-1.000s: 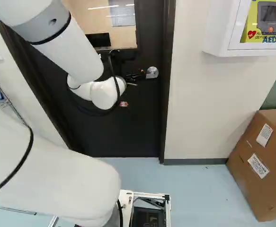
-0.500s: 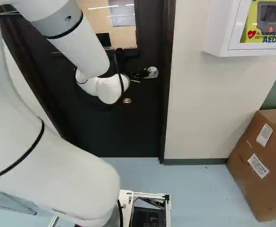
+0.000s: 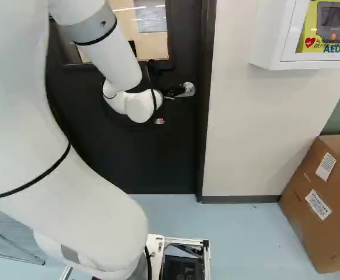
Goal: Open the door and move inside
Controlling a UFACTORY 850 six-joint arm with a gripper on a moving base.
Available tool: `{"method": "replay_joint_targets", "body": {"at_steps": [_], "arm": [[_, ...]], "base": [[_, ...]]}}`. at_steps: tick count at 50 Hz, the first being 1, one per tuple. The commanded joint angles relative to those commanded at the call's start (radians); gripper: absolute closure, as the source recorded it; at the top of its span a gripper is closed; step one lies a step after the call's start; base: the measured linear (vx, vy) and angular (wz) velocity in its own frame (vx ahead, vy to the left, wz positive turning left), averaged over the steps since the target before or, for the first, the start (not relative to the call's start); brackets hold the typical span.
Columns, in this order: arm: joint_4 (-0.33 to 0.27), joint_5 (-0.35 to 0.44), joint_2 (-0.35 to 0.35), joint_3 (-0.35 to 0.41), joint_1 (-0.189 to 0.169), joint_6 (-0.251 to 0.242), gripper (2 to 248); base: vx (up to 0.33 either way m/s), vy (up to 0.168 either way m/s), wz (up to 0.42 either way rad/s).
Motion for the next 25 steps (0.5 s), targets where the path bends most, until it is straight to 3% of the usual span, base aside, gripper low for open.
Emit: {"method": "replay_joint_targets", "body": {"at_steps": [25], "arm": [[0.0, 0.0, -0.063, -0.005, 0.001, 0.0, 3]], "base": [[0.0, 0.0, 0.0]]}}
